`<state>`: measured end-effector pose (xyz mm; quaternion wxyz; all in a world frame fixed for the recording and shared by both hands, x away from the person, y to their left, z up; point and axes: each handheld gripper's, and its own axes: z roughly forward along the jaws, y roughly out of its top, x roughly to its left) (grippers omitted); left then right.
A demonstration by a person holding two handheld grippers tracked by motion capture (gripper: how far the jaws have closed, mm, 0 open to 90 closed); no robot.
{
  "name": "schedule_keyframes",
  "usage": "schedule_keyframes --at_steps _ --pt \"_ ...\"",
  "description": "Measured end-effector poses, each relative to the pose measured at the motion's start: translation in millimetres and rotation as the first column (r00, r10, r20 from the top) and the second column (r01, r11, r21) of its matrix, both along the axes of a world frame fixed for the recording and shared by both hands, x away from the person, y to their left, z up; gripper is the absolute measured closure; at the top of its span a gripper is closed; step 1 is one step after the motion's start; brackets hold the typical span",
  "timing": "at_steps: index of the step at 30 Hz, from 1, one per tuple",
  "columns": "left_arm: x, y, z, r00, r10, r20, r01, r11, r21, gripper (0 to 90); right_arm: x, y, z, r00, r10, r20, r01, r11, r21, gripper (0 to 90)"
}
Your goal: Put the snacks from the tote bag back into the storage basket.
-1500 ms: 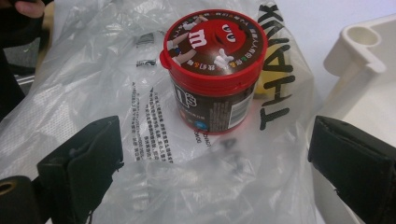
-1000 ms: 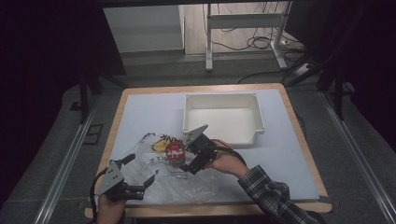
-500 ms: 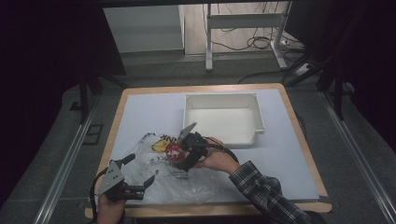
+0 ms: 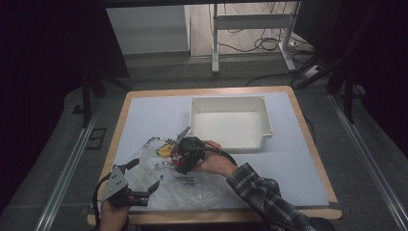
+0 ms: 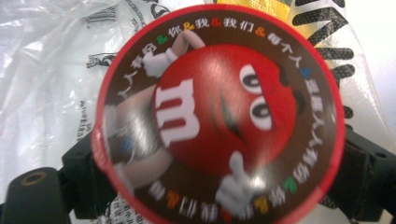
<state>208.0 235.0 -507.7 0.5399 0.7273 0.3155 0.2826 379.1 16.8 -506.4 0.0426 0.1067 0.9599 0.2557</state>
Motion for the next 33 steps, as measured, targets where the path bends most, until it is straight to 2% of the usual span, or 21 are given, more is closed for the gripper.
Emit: schedule_keyframes --at_steps 8,11,14,22,33 --pt "-0.1 -0.3 0.0 1.0000 -0.001 0.000 0.001 1.0000 0.004 0.5 1.8 11.9 -1.4 0.9999 0.015 -0.002 -0.015 0.999 -0.044 18.6" --pt "-0.2 -0.3 0.1 1.0000 -0.001 0.001 0.001 1.0000 0.006 0.5 1.3 14.7 -1.4 0.9998 0.020 -0.008 -0.021 0.998 -0.055 23.7" --pt "-0.2 -0.4 0.1 1.0000 -0.001 0.001 0.001 1.0000 0.007 0.5 -0.8 16.1 0.0 0.9997 0.022 0.008 -0.021 0.997 -0.068 24.9" --pt "-0.1 -0.9 0.0 1.0000 0.000 0.000 0.000 0.9999 0.011 0.5 -3.3 13.6 3.7 0.9995 0.030 0.007 -0.030 0.997 -0.067 25.5" --pt "-0.3 -1.3 0.0 1.0000 0.001 0.001 -0.001 0.9999 0.014 0.5 -12.5 8.6 22.5 0.9967 0.081 0.011 -0.080 0.996 -0.045 25.6"
